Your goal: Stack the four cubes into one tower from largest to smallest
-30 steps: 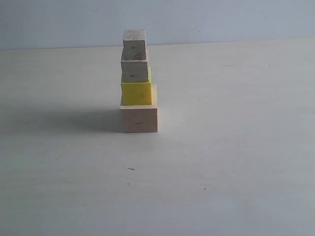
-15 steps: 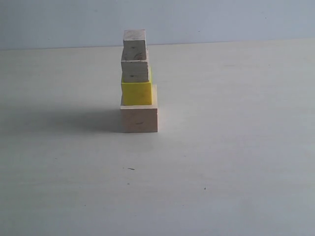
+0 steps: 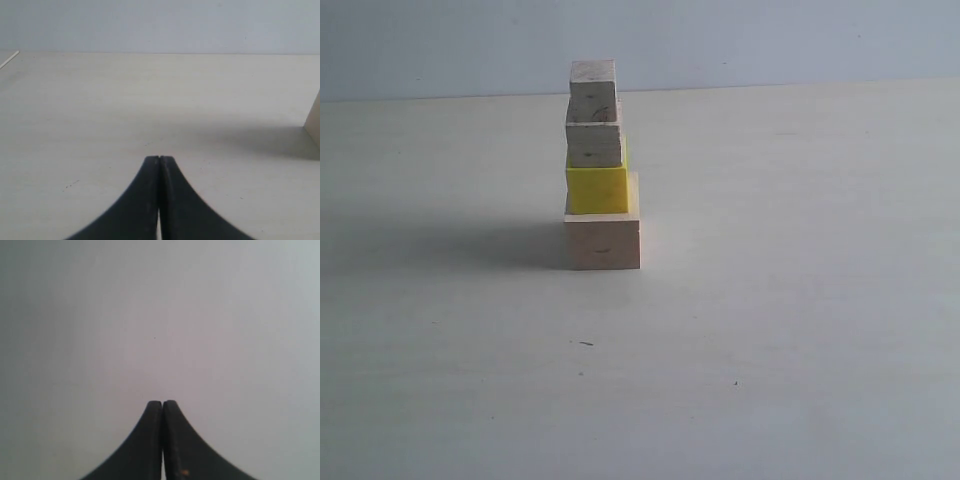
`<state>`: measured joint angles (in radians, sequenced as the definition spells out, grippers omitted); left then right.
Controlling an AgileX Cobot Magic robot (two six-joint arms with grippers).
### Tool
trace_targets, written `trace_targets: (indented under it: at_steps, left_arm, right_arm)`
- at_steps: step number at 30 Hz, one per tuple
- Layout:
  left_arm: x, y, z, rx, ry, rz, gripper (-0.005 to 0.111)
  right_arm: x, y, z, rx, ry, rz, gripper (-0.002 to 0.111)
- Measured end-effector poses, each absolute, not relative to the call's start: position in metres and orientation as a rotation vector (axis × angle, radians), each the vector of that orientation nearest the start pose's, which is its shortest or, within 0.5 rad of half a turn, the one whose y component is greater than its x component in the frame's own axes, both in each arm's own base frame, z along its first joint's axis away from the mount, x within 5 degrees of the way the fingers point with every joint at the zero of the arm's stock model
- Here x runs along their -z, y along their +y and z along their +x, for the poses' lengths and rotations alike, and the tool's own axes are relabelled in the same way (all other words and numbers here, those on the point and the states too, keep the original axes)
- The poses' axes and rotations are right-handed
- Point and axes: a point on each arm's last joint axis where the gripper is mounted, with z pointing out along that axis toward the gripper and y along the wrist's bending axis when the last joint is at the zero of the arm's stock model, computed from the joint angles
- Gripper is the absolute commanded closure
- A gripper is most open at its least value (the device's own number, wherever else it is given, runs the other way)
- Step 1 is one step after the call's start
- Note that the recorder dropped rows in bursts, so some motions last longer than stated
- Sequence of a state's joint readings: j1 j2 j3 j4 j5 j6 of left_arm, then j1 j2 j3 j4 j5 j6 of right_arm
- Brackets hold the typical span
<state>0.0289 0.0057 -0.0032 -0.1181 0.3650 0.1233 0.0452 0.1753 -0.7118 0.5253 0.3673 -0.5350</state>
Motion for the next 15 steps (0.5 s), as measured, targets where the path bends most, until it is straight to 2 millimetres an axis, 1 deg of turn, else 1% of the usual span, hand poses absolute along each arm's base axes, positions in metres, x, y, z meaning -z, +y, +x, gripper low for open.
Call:
trace_targets:
  at_steps: [15]
  left_arm:
    - [-0.1813,-0.0023,0.0533,0.010,1.848,0.015,0.107]
  right_arm:
    - [-0.4010,0.0167,0.0033,-0.133,1.255,-0.220,0.108]
